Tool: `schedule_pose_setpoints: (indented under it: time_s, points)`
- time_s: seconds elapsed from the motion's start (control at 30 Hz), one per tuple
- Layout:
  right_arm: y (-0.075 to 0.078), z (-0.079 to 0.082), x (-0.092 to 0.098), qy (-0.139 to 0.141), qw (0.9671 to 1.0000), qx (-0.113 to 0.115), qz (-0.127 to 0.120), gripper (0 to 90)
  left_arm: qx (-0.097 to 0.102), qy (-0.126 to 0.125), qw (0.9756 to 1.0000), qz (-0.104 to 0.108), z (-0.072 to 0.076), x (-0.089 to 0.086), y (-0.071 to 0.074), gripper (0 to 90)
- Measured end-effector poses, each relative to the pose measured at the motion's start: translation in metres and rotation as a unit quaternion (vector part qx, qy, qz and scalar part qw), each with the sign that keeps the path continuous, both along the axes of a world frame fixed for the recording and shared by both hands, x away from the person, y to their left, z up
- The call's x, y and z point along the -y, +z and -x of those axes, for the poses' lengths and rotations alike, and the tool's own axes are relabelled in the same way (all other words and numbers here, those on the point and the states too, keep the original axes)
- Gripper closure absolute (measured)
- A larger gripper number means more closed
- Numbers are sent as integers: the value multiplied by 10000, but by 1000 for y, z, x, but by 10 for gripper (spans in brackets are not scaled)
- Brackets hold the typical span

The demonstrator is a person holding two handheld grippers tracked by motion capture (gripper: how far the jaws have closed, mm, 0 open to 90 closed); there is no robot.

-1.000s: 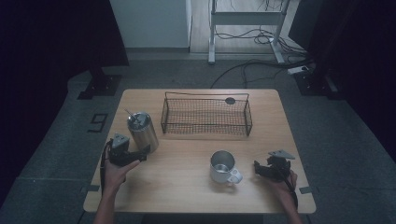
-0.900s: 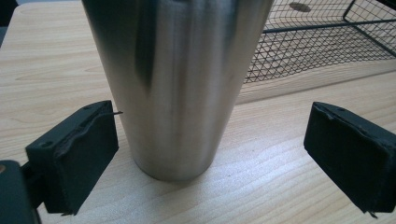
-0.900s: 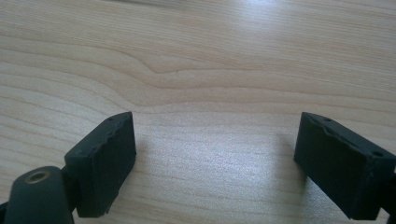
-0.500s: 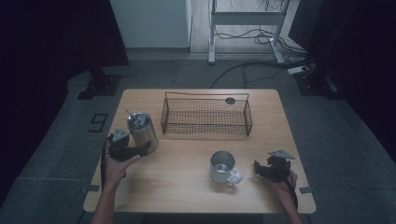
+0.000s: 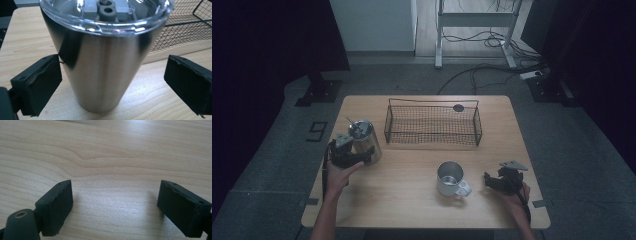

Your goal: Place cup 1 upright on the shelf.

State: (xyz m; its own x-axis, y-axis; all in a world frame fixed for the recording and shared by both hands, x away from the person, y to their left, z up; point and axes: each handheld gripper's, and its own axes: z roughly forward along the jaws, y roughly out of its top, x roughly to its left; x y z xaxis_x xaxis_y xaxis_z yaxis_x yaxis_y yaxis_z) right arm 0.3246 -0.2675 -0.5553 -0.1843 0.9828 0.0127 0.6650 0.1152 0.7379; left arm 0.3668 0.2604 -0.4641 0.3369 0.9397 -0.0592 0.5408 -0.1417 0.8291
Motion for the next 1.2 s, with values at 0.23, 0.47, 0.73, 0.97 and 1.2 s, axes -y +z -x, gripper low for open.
schedule_pose_setpoints:
  time_s: [0.23,0.47,0.73,0.97,1.2]
  points:
    - [0,0,0,-4,10000,5,-6,129,56,113,9999,-25,-10,0,0,24]
    - [0,0,0,-10,10000,2,-11,129,72,150,9998,-79,-18,4,1,25]
    - [0,0,0,-10,10000,2,-10,129,89,204,9997,-65,-25,6,1,20]
    - [0,0,0,-10,10000,2,-10,129,71,228,9996,-123,-31,8,-5,19]
    - [0,0,0,-5,10000,5,-4,130,150,245,9993,-242,-32,11,-8,30]
